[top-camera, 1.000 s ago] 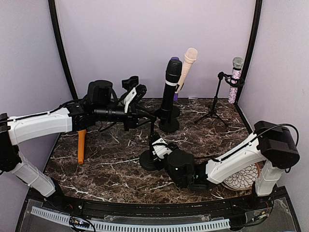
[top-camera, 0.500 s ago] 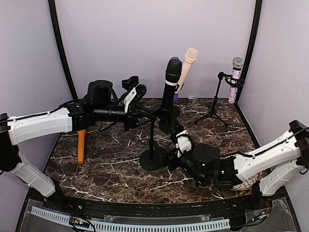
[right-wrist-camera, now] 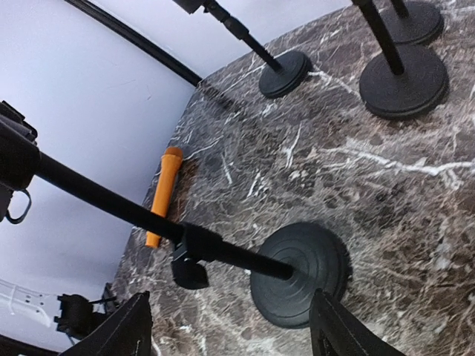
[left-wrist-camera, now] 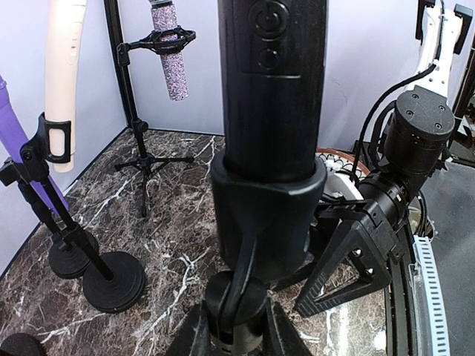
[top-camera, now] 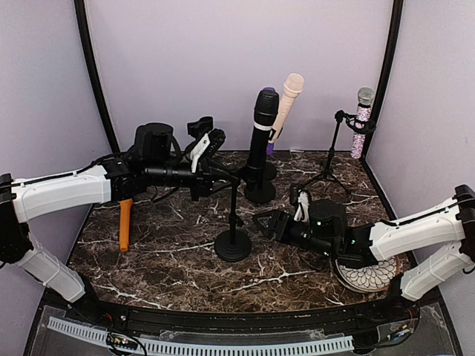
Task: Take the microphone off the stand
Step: Unscrew the knob on the stand of the microphone stand.
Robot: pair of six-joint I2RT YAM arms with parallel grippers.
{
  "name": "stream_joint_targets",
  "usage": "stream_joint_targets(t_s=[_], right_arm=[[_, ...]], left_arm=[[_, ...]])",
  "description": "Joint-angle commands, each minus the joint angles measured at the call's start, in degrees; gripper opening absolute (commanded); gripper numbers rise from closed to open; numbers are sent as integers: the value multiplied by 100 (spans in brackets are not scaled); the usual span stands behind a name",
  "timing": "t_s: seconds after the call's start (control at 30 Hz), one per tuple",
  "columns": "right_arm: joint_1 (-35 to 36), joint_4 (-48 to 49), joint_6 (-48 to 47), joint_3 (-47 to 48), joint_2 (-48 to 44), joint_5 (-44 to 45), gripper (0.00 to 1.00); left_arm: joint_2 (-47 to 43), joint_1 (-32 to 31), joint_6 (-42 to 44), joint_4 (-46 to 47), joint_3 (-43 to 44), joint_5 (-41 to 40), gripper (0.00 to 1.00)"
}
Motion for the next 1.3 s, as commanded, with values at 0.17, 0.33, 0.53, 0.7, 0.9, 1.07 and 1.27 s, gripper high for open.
stream_joint_targets(t_s=[0.17, 0.33, 0.53, 0.7, 0.9, 1.07, 1.27], right_arm=[[-205, 778, 1776, -119, 1, -957, 74], [-205, 711, 1933, -21, 51, -887, 74], [-206, 991, 2386, 140, 440, -1065, 70], [-205, 1244, 2615, 453, 892, -1115, 66], [-207, 1561, 2870, 609, 1213, -980, 63], [-205, 1549, 2941, 755, 1350, -803, 55], [-205, 1338, 2947, 838, 1425, -613, 47]], left_arm=[[-268, -95, -852, 212, -472, -679, 16], [-443, -211, -1170, 475, -565, -1141, 13], [-487, -349, -1438, 552, -654, -2159, 12], [-430, -498, -1560, 527, -624, -2541, 12], [-444, -556, -1460, 435, -616, -2685, 12], [-476, -582, -1444, 432, -627, -2676, 12], [-515, -591, -1431, 421, -643, -2675, 11]])
